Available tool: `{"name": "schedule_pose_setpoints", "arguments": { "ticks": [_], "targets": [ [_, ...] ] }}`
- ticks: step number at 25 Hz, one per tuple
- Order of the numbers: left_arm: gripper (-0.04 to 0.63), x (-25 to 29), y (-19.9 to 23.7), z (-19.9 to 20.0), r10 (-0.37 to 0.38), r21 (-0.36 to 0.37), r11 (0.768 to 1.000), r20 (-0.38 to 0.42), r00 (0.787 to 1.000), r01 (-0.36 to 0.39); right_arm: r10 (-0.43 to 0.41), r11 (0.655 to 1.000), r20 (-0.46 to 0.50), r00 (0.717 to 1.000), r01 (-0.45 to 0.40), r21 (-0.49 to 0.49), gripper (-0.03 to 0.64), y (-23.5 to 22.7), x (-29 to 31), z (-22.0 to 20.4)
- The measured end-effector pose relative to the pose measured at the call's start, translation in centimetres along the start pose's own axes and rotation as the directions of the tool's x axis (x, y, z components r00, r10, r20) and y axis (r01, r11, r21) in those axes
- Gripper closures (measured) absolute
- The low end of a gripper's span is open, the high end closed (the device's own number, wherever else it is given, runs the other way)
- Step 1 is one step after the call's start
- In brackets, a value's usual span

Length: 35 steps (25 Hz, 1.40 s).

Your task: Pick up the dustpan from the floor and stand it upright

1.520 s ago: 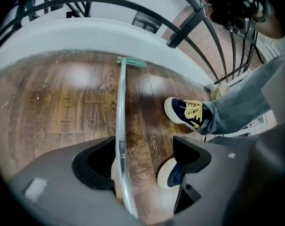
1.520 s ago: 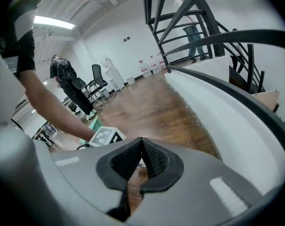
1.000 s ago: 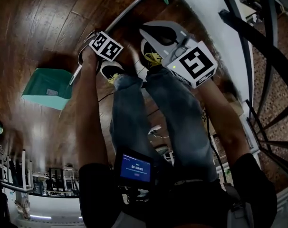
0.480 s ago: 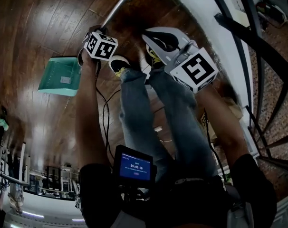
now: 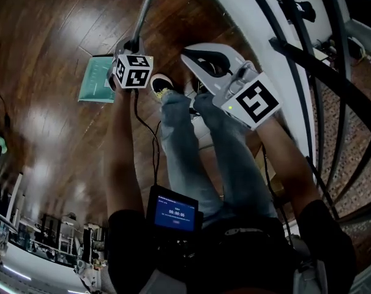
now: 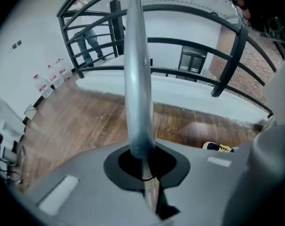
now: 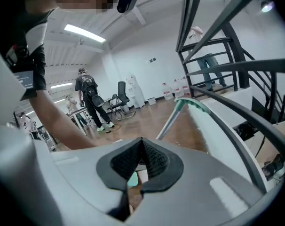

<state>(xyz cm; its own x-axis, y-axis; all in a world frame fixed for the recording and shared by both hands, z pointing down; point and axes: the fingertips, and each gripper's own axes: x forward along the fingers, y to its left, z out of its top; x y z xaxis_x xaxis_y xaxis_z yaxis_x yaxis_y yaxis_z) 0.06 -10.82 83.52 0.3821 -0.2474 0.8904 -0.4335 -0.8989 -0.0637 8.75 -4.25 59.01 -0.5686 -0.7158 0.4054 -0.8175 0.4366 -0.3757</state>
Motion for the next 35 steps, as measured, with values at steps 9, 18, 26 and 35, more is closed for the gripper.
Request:
{"name": "schedule_pose_setpoints", "arguments": {
  "ticks": [9,18,26,35],
  "targets": [
    [0.575,-6.0,0.9,1.4,0.077,-0.106,0.992,0.156,0.985,-0.061,0.103,0.989,0.039,0.994,-0.098,-0.107,0.614,7.0,-0.4,6.4],
    [0.575,-15.5,0.6,0.2,0.243,-0.258,0.954,0.367,0.898,-0.153,0.199,0.971,0.011,0.98,-0.195,-0.138,0.614,14.5,-1.3,7.4],
    [0.54,-18.7,-2.2,-4.2,0.264,-0.308,0.937,0.317,0.911,-0.165,0.351,0.925,-0.049,0.935,-0.354,-0.137,0.614,21.5,-1.6,8.0],
    [0.308,-20.5,-4.7,-7.0,0.267,-0.361,0.923,0.345,0.9,-0.135,0.287,0.941,-0.043,0.957,-0.29,-0.171,0.614,22.4,-1.1,6.7]
  ]
}}
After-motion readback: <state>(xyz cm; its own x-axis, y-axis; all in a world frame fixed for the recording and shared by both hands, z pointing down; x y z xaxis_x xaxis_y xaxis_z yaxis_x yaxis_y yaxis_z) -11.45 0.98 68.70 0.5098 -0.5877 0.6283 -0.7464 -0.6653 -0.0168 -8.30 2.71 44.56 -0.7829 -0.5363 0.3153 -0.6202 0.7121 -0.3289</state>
